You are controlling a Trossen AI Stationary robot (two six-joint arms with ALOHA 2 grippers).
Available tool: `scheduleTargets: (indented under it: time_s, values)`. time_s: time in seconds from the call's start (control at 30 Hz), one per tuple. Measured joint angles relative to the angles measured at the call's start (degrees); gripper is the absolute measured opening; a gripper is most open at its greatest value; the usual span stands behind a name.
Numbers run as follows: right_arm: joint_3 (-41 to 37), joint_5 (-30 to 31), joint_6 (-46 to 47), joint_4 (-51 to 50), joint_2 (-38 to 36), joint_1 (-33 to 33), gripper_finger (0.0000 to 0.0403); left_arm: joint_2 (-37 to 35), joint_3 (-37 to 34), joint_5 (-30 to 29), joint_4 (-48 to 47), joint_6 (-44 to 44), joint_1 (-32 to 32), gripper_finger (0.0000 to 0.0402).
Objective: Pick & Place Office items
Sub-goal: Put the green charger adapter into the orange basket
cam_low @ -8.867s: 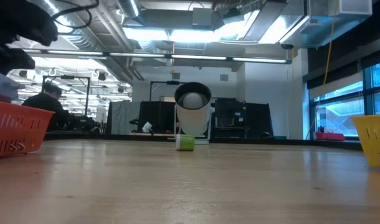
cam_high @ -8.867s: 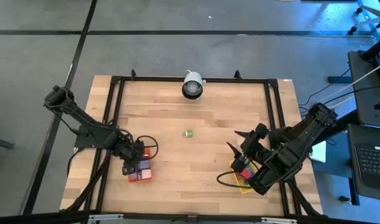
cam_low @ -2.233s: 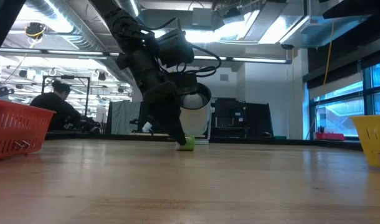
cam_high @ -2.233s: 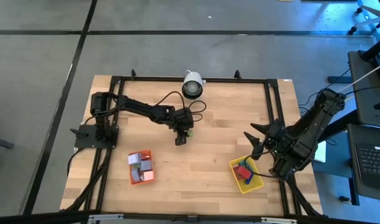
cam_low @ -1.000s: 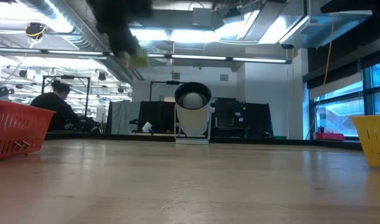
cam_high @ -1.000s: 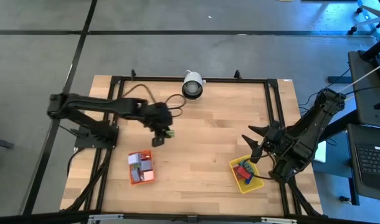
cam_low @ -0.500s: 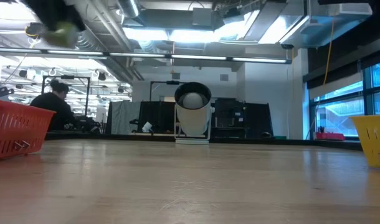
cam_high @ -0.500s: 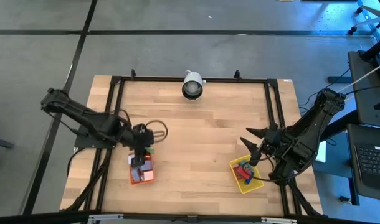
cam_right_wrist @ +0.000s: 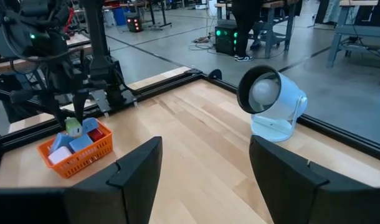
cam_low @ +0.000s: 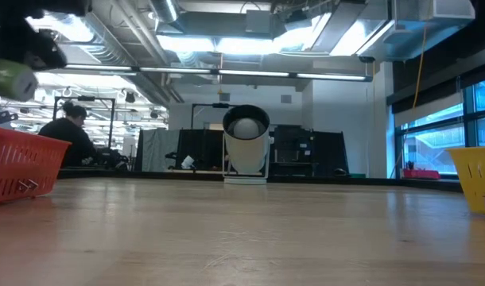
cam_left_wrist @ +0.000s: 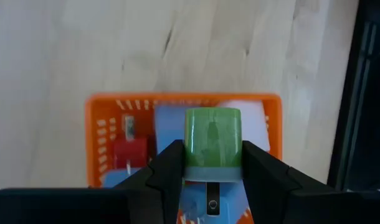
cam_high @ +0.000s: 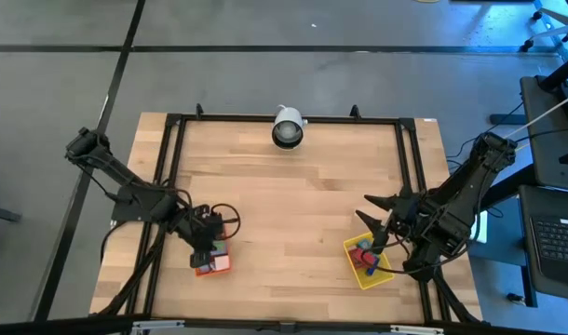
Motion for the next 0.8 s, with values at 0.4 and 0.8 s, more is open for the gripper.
scheduleTargets:
  time_s: [0.4, 0.8]
  values:
    - [0.0, -0.1, -2.9, 3.1, 0.0, 0.0, 0.0242, 0.0, -5.1, -1.4, 6.8, -4.0, -2.6, 0.013]
    - [0.0, -0.7, -4.0, 3.9, 0.0, 0.0, 0.0242, 2.1, -5.6, -1.5, 9.2, -1.8, -1.3, 0.013]
